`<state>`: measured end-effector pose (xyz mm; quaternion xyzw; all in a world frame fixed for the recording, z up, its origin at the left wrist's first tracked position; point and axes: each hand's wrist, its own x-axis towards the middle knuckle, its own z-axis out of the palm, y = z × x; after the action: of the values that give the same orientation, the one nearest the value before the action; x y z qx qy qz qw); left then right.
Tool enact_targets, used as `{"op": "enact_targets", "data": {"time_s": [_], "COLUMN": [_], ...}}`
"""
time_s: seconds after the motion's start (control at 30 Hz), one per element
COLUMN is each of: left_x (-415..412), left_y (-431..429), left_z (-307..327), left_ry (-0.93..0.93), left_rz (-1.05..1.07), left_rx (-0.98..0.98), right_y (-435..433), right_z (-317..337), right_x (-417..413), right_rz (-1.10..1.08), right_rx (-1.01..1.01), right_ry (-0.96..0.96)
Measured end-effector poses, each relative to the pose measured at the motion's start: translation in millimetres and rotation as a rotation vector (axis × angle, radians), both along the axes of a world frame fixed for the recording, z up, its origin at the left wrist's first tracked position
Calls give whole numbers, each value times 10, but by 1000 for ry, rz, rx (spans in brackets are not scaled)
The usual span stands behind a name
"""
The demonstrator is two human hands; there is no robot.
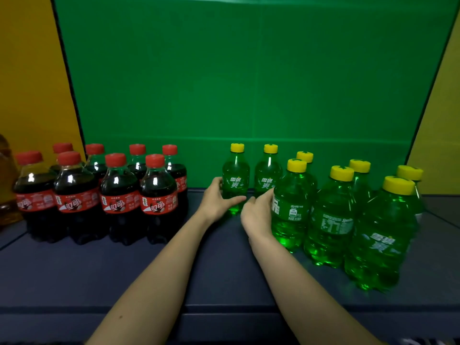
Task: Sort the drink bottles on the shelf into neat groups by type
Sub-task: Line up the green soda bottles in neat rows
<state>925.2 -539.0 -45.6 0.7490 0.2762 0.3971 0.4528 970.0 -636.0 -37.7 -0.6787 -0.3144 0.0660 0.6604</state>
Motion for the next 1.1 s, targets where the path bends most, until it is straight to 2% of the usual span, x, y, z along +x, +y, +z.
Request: {"op": "enact_targets", "data": {"time_s": [0.27,0.53,0.8,0.93,1.03,1.1], "left_x": [11,-24,-115,-124,-149,-208], "left_y": [101,94,37,-57,-191,-349], "left_z": [-47,-77,-69,-42,-3,56], "left_ry": [-32,-47,-28,83,208,190], "left_rz": [94,103,118,148,170,172], "left_rx": [11,41,64,117,167,213], "right_y": [94,263,233,158,-86,-380], "right_z": [28,-110,-141,-76,-11,-2], "right_x": [195,203,201,125,18,-69], "right_rz": [-76,-128,-65,-9,138,257], "right_rx": [-123,-158,-217,-218,-205,-193], "right_ry": [52,-90,-106,-90,-82,-109]}}
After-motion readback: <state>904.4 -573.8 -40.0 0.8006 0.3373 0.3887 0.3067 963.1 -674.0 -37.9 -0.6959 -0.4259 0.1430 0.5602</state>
